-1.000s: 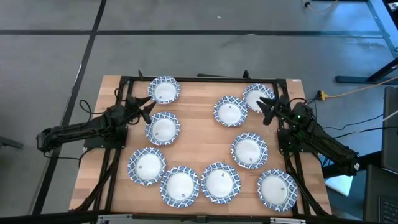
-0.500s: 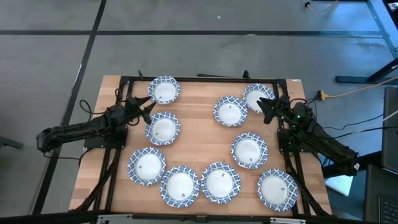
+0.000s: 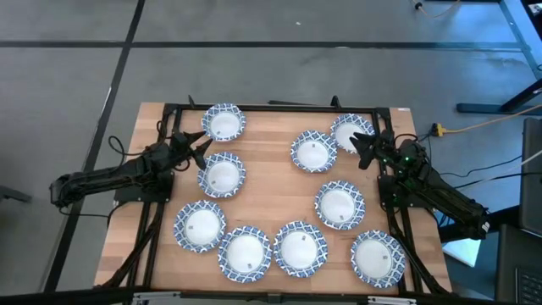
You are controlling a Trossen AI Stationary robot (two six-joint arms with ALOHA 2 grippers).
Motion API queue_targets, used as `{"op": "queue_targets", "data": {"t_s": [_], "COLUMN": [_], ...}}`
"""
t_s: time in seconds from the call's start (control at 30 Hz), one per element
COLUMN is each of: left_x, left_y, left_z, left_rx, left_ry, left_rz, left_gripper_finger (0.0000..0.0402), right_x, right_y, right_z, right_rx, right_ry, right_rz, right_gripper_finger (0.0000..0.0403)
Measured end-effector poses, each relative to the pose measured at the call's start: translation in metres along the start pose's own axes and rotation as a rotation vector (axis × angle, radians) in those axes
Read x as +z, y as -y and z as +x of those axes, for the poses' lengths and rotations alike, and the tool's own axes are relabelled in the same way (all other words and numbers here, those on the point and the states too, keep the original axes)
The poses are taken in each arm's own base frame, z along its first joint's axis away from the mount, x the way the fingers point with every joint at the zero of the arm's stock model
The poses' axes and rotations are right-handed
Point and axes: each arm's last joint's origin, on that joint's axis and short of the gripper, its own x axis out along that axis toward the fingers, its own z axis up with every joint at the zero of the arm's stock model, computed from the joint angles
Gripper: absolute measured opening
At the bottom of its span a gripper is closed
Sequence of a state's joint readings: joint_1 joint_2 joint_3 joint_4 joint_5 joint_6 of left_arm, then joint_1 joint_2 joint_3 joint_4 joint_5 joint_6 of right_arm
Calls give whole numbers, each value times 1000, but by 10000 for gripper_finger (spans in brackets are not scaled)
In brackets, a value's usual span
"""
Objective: Nest bowls inside each other
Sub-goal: Stack the white bowl on the white bowl
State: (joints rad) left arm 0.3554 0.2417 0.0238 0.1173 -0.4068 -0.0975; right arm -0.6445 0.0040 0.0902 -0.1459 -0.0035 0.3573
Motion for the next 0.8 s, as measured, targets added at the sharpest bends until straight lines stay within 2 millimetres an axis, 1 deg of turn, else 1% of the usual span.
{"op": "queue_targets", "data": {"t_s": [0.13,0.37,0.47,0.6,0.7,0.8], "left_x": [0,0,0,0,0,0], "left_y": [0,0,0,0,0,0], "left_z": [0,0,0,0,0,0], "left_rx": [0,0,0,0,0,0], "left_ry": [0,1,1,0,0,1], "left_rz": [0,0,0,0,0,0], "left_gripper_finger": [190,190,190,190,190,190], "right_x": [0,-1,-1,0,2,8], "right_y": [-1,-1,-1,-1,-2,-7], "right_z": [0,0,0,0,0,-3], "right_rx": [33,47,47,47,56,123], "right_ry": [-11,-18,-19,-18,1,-16], "right_rz": [-22,15,56,59,125,97], "right_gripper_finger": [181,251,272,281,279,274]}}
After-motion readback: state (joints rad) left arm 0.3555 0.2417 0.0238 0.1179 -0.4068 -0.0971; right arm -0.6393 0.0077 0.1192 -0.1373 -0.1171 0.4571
